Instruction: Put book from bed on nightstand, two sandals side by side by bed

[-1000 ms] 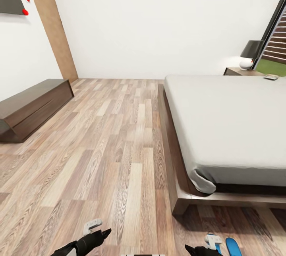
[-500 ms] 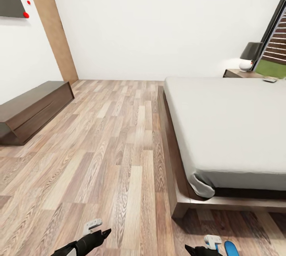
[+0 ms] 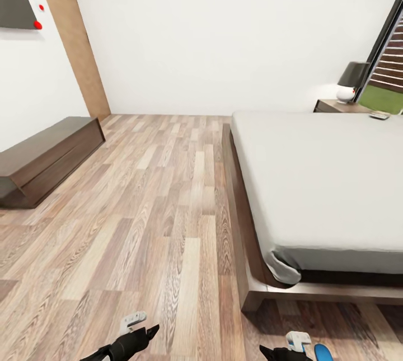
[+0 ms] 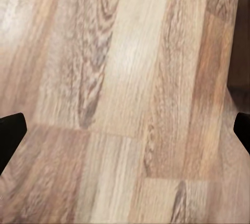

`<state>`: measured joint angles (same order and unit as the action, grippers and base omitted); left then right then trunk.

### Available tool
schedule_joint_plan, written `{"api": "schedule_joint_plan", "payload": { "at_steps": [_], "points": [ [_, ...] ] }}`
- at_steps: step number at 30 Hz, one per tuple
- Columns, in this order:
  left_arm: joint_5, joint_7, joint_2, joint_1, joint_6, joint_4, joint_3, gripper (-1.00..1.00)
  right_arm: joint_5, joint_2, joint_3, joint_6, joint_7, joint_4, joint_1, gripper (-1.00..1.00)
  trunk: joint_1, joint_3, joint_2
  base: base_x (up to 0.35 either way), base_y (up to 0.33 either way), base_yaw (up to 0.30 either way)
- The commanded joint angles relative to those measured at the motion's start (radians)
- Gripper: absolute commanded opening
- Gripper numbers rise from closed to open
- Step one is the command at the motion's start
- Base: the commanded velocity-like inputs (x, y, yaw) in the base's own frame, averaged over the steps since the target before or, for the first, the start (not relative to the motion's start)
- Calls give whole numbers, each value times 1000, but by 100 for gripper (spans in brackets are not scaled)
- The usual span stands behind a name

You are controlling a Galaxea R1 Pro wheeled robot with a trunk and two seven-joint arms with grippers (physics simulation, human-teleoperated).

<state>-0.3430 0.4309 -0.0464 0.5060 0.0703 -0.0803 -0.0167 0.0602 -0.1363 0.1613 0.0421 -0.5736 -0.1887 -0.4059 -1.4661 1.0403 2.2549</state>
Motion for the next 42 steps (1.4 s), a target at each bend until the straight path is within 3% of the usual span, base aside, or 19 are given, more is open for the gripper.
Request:
{"api": "schedule_joint_plan", "payload": {
  "at_steps": [1, 36, 42],
  "points": [
    [-2, 4, 1, 1, 20, 12, -2, 100, 7, 0, 1, 1, -5, 1, -1, 100, 4, -2, -7, 0, 0, 0],
    [-2, 2, 2, 1, 28, 17, -2, 100, 6, 3, 1, 1, -3, 2, -1, 100, 138, -112, -252, 0, 0, 0],
    [-2, 2, 2, 1, 28, 16, -2, 100, 6, 3, 1, 1, -5, 1, -1, 100, 138, -112, -252, 0, 0, 0]
  ]
}}
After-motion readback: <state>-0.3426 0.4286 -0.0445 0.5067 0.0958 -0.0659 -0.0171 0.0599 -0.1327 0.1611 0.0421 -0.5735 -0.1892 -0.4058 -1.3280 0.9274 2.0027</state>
